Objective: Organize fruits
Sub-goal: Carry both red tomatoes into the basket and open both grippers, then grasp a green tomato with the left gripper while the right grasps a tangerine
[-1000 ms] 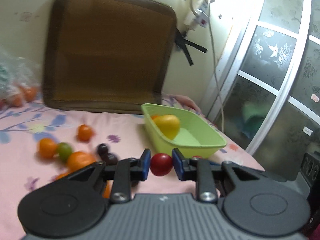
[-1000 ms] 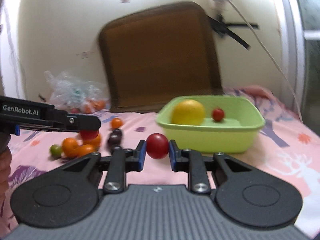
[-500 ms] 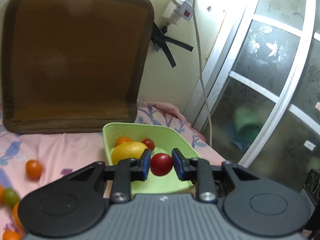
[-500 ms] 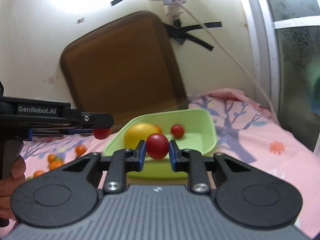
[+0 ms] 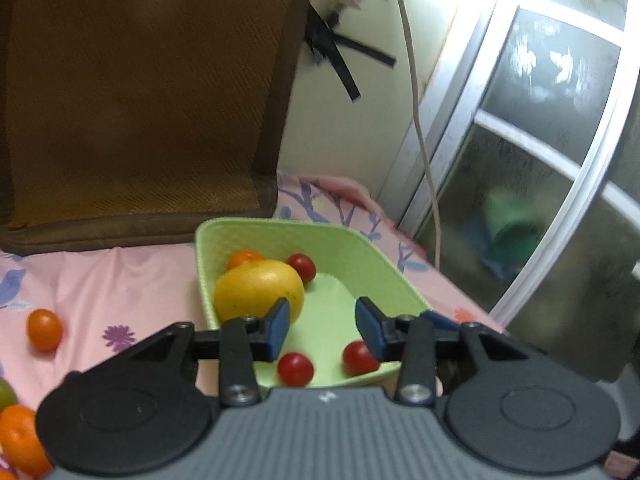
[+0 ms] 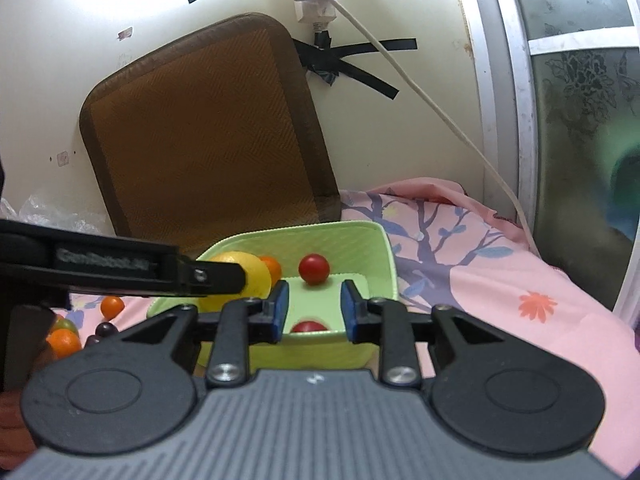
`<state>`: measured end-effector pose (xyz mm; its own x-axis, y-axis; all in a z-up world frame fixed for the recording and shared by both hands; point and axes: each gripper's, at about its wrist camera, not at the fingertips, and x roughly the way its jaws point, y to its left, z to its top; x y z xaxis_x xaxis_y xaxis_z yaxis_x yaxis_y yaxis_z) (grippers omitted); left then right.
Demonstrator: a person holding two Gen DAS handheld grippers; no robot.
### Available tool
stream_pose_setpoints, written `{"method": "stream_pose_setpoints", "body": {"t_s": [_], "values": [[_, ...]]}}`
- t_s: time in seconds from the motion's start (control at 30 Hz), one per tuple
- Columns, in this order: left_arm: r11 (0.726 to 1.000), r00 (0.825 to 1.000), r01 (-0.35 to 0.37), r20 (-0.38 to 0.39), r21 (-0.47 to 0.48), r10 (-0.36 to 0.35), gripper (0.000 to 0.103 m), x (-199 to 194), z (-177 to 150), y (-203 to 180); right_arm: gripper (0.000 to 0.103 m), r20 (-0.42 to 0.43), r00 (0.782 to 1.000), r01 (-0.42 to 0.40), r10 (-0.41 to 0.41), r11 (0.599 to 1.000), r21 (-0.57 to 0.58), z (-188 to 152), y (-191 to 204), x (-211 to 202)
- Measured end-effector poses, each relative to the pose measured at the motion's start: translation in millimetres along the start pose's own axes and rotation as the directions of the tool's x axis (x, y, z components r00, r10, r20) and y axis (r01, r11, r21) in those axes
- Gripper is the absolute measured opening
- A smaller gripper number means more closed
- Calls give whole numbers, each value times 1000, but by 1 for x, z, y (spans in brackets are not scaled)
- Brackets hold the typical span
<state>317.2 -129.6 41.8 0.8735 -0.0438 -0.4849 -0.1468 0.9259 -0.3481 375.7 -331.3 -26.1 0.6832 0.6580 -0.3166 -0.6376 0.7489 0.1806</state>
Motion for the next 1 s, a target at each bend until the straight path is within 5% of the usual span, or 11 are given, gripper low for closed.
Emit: {"method": "stream_pose_setpoints", "body": {"t_s": [0.2, 0.37, 0.5, 0.63, 0.77, 1.0], "values": [[995, 994, -2, 106, -103, 13, 37, -71, -1, 52, 31, 6, 999, -37, 37, 999, 21, 4, 14, -13], [965, 972, -131, 162, -225, 170, 38, -140, -22, 126, 31, -30, 985, -166, 167, 985, 46, 0, 42, -22], [943, 954, -225, 142, -245, 265, 38, -174, -47, 155, 31, -111, 954, -273, 279, 960, 65, -14, 75, -16], [955, 957, -240, 119, -176, 263, 38, -179, -69, 153, 31, -186, 918, -351, 351, 936, 37, -28, 114, -10], [960, 961, -247, 94, -130, 260, 50, -171, -83, 147, 31, -231, 890, -413, 392, 910, -46, -37, 148, -13], [954, 973, -185, 93, -235, 212, 50, -181, -102, 160, 32, -262, 878, -457, 400, 863, -214, -39, 186, -14]]}}
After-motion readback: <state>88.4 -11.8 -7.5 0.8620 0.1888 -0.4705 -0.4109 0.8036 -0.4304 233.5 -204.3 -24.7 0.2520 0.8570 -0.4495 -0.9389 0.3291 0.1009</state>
